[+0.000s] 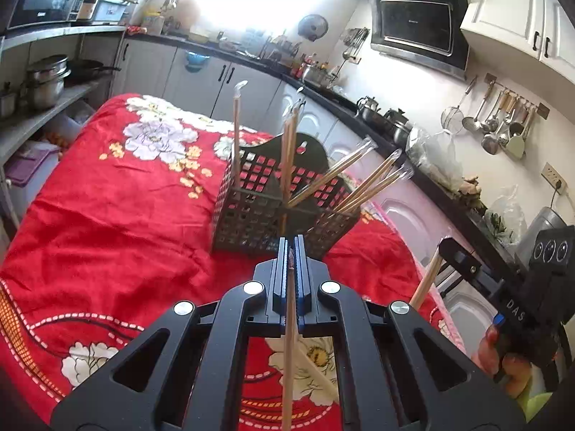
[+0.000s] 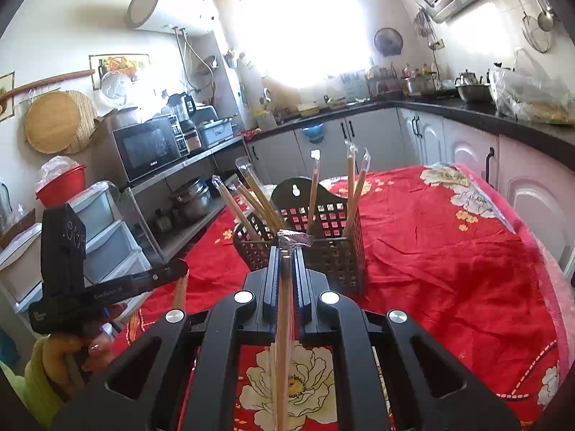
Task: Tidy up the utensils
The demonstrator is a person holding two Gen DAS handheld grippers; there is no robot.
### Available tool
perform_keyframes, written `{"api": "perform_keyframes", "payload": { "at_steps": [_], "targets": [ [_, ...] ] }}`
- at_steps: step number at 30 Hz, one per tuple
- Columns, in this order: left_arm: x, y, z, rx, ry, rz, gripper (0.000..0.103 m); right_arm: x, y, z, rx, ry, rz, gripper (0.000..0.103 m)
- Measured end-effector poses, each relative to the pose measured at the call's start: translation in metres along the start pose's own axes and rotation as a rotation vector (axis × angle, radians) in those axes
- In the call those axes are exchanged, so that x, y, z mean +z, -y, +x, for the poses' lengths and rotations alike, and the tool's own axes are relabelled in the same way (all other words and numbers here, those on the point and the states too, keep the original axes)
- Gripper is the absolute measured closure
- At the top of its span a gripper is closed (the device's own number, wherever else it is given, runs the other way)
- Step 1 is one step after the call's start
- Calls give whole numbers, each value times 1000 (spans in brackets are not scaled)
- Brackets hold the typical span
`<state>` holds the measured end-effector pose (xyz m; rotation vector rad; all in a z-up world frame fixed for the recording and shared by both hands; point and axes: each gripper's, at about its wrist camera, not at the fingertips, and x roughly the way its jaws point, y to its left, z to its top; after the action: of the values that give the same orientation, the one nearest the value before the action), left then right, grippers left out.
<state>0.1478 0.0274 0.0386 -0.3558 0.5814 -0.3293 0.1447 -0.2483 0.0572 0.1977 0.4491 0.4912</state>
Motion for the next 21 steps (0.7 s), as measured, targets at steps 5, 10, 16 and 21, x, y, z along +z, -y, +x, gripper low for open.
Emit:
{"api": "perform_keyframes", "payload": {
  "at_steps": [5,10,16,21],
  "targets": [
    [9,12,-5,-14,29,22,102,2,0,-11,-10,40,-6,95],
    [17,22,-5,-31,50,41,102,7,3,-20,-21,71,-8,95],
    [26,35,0,-60,63,58,102,10,7,-29,-35,98,0,96],
    [35,49,3,-86,79,83,102,15,12,-37,-54,124,2,96]
  ]
}}
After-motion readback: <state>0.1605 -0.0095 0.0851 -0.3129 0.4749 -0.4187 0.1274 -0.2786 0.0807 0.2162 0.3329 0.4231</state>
